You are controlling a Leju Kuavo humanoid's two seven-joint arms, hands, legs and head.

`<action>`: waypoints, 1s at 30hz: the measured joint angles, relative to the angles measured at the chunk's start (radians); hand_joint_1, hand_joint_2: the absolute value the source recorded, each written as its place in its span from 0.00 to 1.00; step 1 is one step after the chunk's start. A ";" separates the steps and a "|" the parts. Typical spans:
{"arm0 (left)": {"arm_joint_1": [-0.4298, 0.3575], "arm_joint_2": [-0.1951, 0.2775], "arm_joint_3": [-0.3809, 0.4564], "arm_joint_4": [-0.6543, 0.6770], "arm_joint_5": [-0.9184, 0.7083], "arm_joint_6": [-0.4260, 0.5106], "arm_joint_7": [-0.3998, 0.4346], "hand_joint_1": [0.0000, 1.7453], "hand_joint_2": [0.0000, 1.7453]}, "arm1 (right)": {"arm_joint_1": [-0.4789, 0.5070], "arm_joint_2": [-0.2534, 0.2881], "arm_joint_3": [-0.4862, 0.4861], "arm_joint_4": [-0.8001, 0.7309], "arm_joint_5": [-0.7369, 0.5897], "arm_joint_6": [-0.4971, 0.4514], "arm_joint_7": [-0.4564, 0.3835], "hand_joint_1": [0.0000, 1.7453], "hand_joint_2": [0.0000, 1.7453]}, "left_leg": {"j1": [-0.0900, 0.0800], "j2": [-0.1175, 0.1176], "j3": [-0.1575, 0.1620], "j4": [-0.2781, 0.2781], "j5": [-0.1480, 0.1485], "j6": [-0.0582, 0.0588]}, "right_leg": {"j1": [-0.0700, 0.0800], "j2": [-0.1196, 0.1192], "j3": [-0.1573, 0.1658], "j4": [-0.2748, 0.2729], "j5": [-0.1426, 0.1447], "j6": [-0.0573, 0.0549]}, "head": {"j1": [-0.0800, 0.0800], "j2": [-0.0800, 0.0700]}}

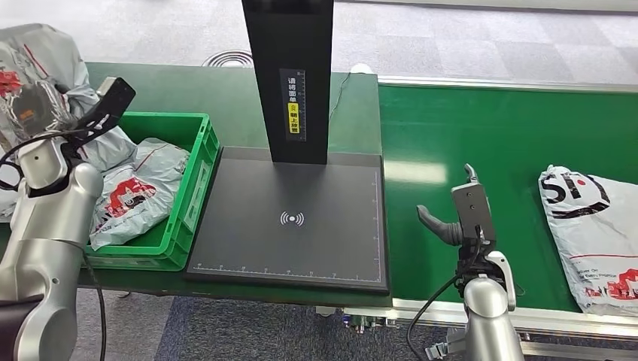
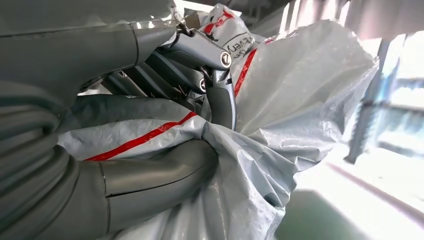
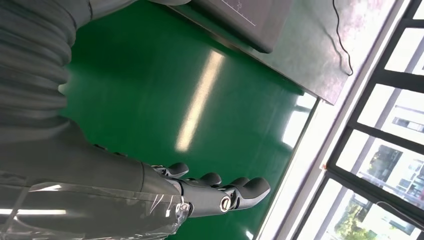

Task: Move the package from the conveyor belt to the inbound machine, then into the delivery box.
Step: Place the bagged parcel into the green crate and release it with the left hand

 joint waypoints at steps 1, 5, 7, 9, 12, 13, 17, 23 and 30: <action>-0.008 0.002 -0.001 0.018 0.000 -0.029 0.023 1.00 1.00 | -0.001 0.000 0.002 0.001 0.006 0.002 0.003 0.00 1.00 | 0.000 0.000 0.000 0.000 0.000 0.000 | 0.000 0.000 0.000 0.000 0.000 0.000 | 0.000 0.000; -0.019 0.003 -0.001 0.076 -0.001 -0.114 0.036 1.00 1.00 | -0.008 0.002 0.006 0.006 0.019 0.002 0.006 0.00 1.00 | 0.000 0.000 0.000 0.000 0.000 0.000 | 0.000 0.000 0.000 0.000 0.000 0.000 | 0.000 0.000; -0.020 0.003 -0.001 0.097 -0.001 -0.130 0.027 1.00 1.00 | -0.010 0.002 0.007 0.009 0.020 0.002 0.007 0.00 1.00 | 0.000 0.000 0.000 0.000 0.000 0.000 | 0.000 0.000 0.000 0.000 0.000 0.000 | 0.000 0.000; -0.022 0.003 -0.001 0.114 -0.001 -0.145 0.018 1.00 1.00 | -0.010 0.002 0.007 0.011 0.021 0.002 0.006 0.00 1.00 | 0.000 0.000 0.000 0.000 0.000 0.000 | 0.000 0.000 -0.001 0.000 0.000 0.000 | 0.000 0.000; -0.027 0.003 -0.001 0.141 0.001 -0.206 -0.024 1.00 1.00 | -0.014 0.002 0.007 0.017 0.024 0.010 0.004 0.00 1.00 | 0.000 0.000 0.000 0.000 0.000 0.000 | 0.000 0.000 -0.001 0.000 0.000 0.000 | 0.000 0.000; -0.028 0.002 -0.001 0.152 0.004 -0.236 -0.050 1.00 1.00 | -0.017 0.003 0.008 0.020 0.026 0.014 0.003 0.00 1.00 | 0.000 0.000 0.000 0.000 0.000 0.000 | 0.000 0.000 -0.001 0.000 0.000 0.000 | 0.000 0.000; -0.030 -0.002 0.006 0.208 0.030 -0.369 -0.144 1.00 1.00 | -0.036 0.005 0.014 0.041 0.034 0.023 -0.007 0.00 1.00 | 0.000 0.000 0.000 0.000 0.000 0.000 | 0.000 0.000 -0.001 0.000 0.000 0.000 | 0.000 0.000; -0.034 -0.004 0.012 0.255 0.034 -0.410 -0.154 0.75 1.00 | -0.056 0.011 0.019 0.070 0.035 0.027 -0.010 0.00 1.00 | 0.000 0.000 0.000 0.000 0.000 0.000 | 0.000 0.000 -0.001 0.000 0.000 0.000 | 0.000 0.000; -0.036 -0.005 0.020 0.270 0.011 -0.385 -0.106 0.00 1.00 | -0.061 0.011 0.022 0.082 0.036 0.035 -0.010 0.00 1.00 | 0.000 0.000 0.000 0.000 0.000 0.000 | 0.000 0.000 -0.001 0.000 0.000 0.000 | 0.000 0.000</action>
